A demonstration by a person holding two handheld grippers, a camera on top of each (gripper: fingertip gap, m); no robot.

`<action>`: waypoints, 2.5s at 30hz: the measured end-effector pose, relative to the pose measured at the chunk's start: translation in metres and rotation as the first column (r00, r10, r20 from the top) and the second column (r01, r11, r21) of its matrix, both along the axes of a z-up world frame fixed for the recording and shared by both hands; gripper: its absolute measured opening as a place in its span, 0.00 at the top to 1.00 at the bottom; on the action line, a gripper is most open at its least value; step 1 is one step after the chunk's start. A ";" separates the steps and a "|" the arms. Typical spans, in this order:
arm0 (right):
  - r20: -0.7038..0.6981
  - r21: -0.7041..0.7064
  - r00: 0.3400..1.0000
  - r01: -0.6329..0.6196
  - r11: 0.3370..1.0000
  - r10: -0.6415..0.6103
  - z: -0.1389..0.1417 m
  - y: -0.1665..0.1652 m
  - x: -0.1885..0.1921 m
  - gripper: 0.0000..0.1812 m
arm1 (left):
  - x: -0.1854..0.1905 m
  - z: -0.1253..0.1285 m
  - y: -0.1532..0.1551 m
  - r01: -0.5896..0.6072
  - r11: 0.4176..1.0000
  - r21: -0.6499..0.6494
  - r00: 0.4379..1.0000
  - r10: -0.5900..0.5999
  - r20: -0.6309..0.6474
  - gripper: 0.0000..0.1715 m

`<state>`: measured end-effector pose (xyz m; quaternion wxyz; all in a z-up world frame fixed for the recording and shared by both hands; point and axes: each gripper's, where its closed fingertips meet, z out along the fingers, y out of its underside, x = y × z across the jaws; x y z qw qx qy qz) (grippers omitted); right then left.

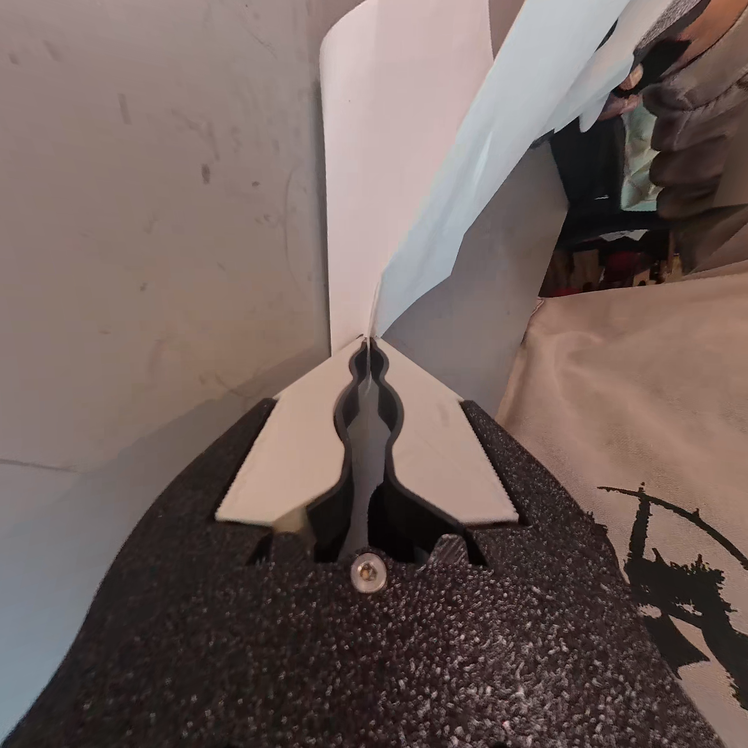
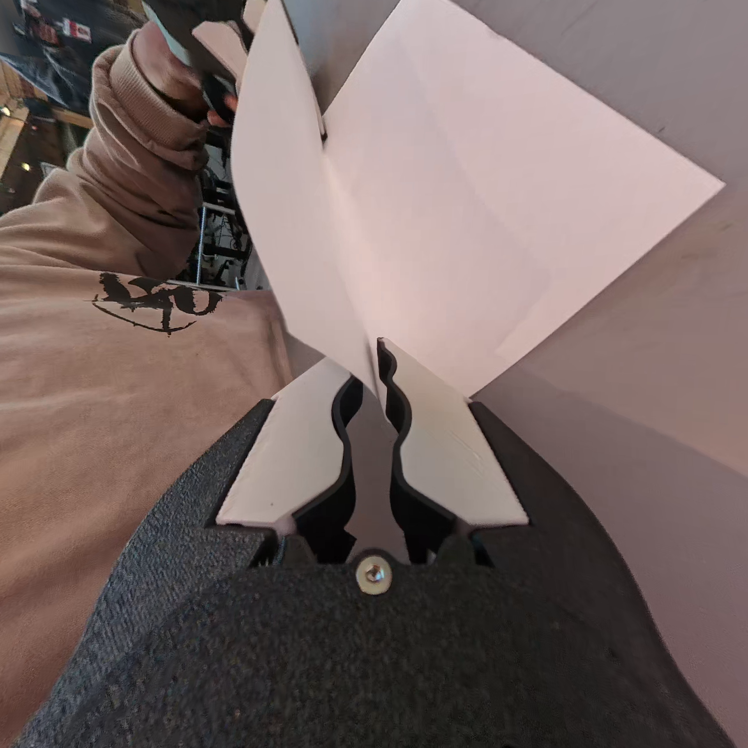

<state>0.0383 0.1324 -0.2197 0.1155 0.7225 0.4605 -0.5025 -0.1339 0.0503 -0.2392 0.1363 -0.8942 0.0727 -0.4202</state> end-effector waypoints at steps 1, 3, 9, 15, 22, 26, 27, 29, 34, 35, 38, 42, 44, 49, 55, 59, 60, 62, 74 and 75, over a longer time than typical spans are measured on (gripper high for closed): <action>-0.009 0.001 1.000 0.023 1.000 -0.023 0.001 0.006 -0.002 0.98 | 0.000 0.000 0.000 0.008 1.000 -0.002 1.000 -0.008 -0.013 1.00; -0.026 0.004 0.998 0.060 0.998 -0.060 0.002 0.016 -0.003 0.97 | 0.000 0.000 0.000 0.015 1.000 -0.007 1.000 -0.016 -0.015 1.00; -0.027 0.004 0.997 0.070 0.998 -0.070 -0.005 0.024 -0.003 1.00 | 0.002 0.001 -0.004 0.053 0.998 0.028 0.998 -0.052 -0.023 1.00; -0.015 -0.048 0.998 0.054 0.997 -0.055 -0.005 0.017 0.000 1.00 | -0.003 0.019 -0.014 0.073 0.989 0.128 0.997 -0.070 -0.029 0.97; -0.009 -0.056 0.999 0.052 0.997 -0.053 -0.006 0.014 0.001 1.00 | -0.007 0.028 -0.023 0.096 0.977 0.188 0.995 -0.090 -0.043 0.98; 0.002 -0.040 0.999 0.040 0.998 -0.040 -0.008 0.013 0.003 1.00 | -0.003 0.013 -0.033 0.188 0.966 0.179 0.977 -0.166 -0.134 1.00; 0.007 -0.032 0.999 0.035 0.999 -0.035 -0.009 0.013 0.004 1.00 | -0.001 0.009 -0.037 0.222 0.960 0.171 0.968 -0.196 -0.158 1.00; 0.014 -0.033 0.999 0.038 0.999 -0.038 -0.010 0.013 0.005 1.00 | 0.005 0.000 -0.045 0.295 0.943 0.156 0.941 -0.259 -0.217 1.00; 0.036 -0.023 0.999 0.042 0.999 -0.041 -0.012 0.016 0.006 1.00 | 0.012 -0.003 -0.051 0.349 0.929 0.124 0.921 -0.315 -0.228 1.00; 0.036 -0.020 0.998 0.042 0.999 -0.041 -0.012 0.016 0.006 1.00 | 0.012 -0.003 -0.050 0.341 0.934 0.108 0.924 -0.312 -0.220 1.00; 0.026 -0.018 0.999 0.047 0.999 -0.047 -0.009 0.019 0.003 1.00 | 0.011 -0.002 -0.049 0.284 0.957 0.053 0.947 -0.272 -0.168 1.00; 0.019 -0.010 0.998 0.054 0.998 -0.054 -0.008 0.023 0.000 1.00 | 0.010 -0.002 -0.046 0.196 0.981 -0.008 0.978 -0.196 -0.064 1.00; 0.016 -0.008 0.998 0.057 0.998 -0.057 -0.008 0.025 -0.001 0.99 | 0.010 -0.001 -0.045 0.178 0.984 -0.023 0.983 -0.179 -0.041 1.00; -0.008 0.028 0.996 0.091 0.995 -0.090 -0.008 0.037 -0.011 0.98 | 0.010 -0.001 -0.044 0.144 0.989 -0.044 0.989 -0.145 -0.009 1.00; -0.112 0.385 0.986 0.160 0.909 -0.126 0.001 0.061 -0.026 0.92 | 0.010 -0.001 -0.039 0.098 0.994 -0.049 0.994 -0.096 0.050 1.00; -0.241 0.641 0.964 0.243 0.728 -0.110 0.043 0.080 -0.036 0.84 | 0.011 -0.001 -0.038 0.096 0.994 -0.057 0.994 -0.092 0.065 1.00; -0.275 0.692 0.955 0.277 0.666 -0.111 0.055 0.088 -0.035 0.84 | 0.011 -0.001 -0.037 0.095 0.994 -0.059 0.994 -0.091 0.068 1.00; -0.375 0.758 0.924 0.350 0.551 -0.070 0.085 0.096 -0.033 0.84 | 0.011 -0.001 -0.037 0.087 0.994 -0.062 0.994 -0.082 0.077 1.00; -0.112 0.993 0.737 0.101 0.055 0.667 0.033 -0.075 -0.116 0.87 | 0.011 0.000 -0.034 0.060 0.995 -0.085 0.993 -0.050 0.107 1.00; -0.112 0.994 0.742 0.089 0.068 0.661 0.030 -0.072 -0.126 0.88 | 0.011 0.000 -0.034 0.058 0.995 -0.086 0.993 -0.049 0.106 1.00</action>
